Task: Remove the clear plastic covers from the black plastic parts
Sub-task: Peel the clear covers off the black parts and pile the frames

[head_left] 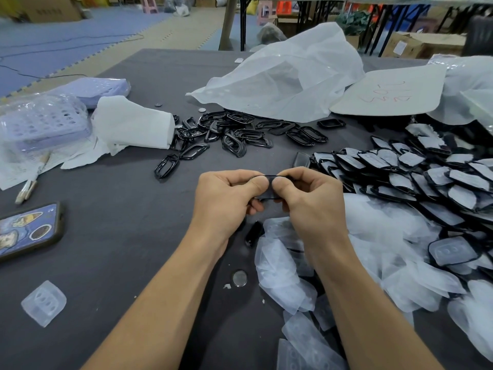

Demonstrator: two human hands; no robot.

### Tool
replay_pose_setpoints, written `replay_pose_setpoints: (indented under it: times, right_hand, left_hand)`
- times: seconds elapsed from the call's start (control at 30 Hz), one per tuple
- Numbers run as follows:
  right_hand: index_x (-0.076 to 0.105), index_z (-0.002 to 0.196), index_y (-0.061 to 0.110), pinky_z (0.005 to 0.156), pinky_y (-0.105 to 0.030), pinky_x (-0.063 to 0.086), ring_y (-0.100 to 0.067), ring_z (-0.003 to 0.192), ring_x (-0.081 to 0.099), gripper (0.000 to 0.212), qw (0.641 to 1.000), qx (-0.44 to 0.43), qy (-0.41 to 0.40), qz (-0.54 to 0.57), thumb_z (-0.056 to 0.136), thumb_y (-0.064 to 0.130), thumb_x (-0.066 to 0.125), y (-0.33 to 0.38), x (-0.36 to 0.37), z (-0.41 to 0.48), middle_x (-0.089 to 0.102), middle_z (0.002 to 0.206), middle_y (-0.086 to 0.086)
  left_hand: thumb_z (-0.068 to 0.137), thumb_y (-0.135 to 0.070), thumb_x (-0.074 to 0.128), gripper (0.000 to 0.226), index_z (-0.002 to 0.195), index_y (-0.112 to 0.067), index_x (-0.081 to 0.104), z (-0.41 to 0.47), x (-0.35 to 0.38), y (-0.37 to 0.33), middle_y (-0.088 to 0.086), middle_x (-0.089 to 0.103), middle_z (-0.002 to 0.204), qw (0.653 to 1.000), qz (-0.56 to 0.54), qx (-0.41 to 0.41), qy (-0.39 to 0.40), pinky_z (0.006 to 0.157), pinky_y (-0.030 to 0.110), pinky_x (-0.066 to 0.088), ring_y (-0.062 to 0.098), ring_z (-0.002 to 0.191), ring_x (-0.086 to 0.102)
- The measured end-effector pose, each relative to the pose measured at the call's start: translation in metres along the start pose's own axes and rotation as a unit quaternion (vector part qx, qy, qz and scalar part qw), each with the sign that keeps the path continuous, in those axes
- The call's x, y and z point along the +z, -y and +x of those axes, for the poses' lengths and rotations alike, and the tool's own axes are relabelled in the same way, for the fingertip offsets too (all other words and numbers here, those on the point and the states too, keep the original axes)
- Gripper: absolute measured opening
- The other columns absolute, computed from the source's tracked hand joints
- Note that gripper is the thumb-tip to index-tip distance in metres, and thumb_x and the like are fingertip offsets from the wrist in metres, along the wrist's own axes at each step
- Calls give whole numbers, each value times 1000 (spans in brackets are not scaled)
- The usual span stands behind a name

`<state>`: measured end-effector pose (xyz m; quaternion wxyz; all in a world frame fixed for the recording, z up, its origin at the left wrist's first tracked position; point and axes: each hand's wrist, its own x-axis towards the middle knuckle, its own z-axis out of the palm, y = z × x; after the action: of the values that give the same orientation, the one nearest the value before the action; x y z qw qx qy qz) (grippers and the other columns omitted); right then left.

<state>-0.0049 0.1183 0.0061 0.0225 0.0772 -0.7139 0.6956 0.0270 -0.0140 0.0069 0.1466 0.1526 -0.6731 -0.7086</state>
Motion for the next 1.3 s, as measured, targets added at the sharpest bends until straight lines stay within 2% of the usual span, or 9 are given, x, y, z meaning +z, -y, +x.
replay_pose_setpoints:
  times: [0.3, 0.4, 0.5, 0.63, 0.7, 0.83, 1.0, 1.17, 1.3]
  right_hand:
    - [76, 75, 18, 61, -22, 51, -8, 63, 65, 14, 1000, -19, 12, -3, 87, 12, 74, -2, 0, 0, 73, 69, 1]
    - [77, 80, 18, 57, -28, 52, -11, 59, 60, 20, 1000, -16, 7, -12, 95, 8, 69, -2, 0, 1, 71, 67, 1]
    - [79, 92, 13, 56, -32, 55, -18, 56, 61, 24, 999, -15, 31, 11, 101, 3, 59, 2, -1, 1, 71, 74, -14]
    - [79, 100, 21, 59, -39, 54, -19, 57, 60, 23, 998, -22, 67, 0, 92, 3, 68, 4, -3, 0, 69, 68, -14]
    - [79, 100, 22, 60, -39, 54, -18, 56, 60, 28, 997, -20, 69, -8, 89, -2, 69, 3, -2, 0, 68, 65, -10]
    - [80, 95, 21, 52, -25, 48, -13, 51, 56, 31, 999, 3, 47, 11, 88, -7, 68, 1, -2, 1, 66, 59, 0]
    - [81, 91, 25, 56, -29, 48, -13, 52, 58, 29, 1000, 10, 25, 4, 86, -1, 71, -1, -4, 2, 68, 62, -1]
    - [81, 90, 26, 58, -31, 48, -14, 53, 58, 28, 1000, 12, 23, 2, 84, 0, 72, 0, -4, 2, 69, 63, -2]
    - [81, 89, 25, 58, -33, 50, -15, 53, 59, 27, 1000, 5, 23, 0, 84, 1, 72, 0, -3, 2, 69, 62, -2]
  left_hand:
    - [87, -2, 77, 30, 65, -21, 81, -2, 2, -3, 5, 72, 61, 999, 16, 29, -7, 45, 20, 48, 13, 44, 60]
    - [87, -1, 77, 34, 62, -24, 81, -2, 2, -5, 3, 71, 58, 999, 13, 34, -14, 44, 20, 49, 13, 43, 61]
    - [88, -1, 77, 35, 62, -25, 81, -1, 0, -5, 4, 71, 57, 999, 6, 28, -21, 44, 20, 49, 13, 43, 62]
    - [88, -2, 77, 29, 67, -20, 82, -1, -3, -6, 8, 71, 59, 999, -6, 25, -22, 44, 21, 48, 15, 43, 61]
    - [87, -2, 77, 26, 67, -18, 82, -1, -3, -6, 9, 71, 60, 1000, -4, 19, -19, 45, 20, 48, 15, 44, 61]
    - [88, -7, 78, 24, 68, -19, 82, -3, -5, -9, 4, 74, 66, 1000, 2, -9, 10, 48, 19, 50, 15, 51, 66]
    - [90, -5, 69, 20, 78, -12, 84, -1, -18, -15, 11, 77, 75, 996, -6, -55, 64, 54, 19, 55, 13, 58, 68]
    - [71, -8, 59, 28, 72, -22, 84, -2, -21, -19, 11, 76, 73, 993, 17, -70, 93, 58, 19, 57, 11, 60, 69]
    - [88, -4, 70, 27, 73, -21, 84, -3, -21, -16, 10, 77, 74, 993, 29, -50, 106, 57, 19, 56, 11, 60, 69]
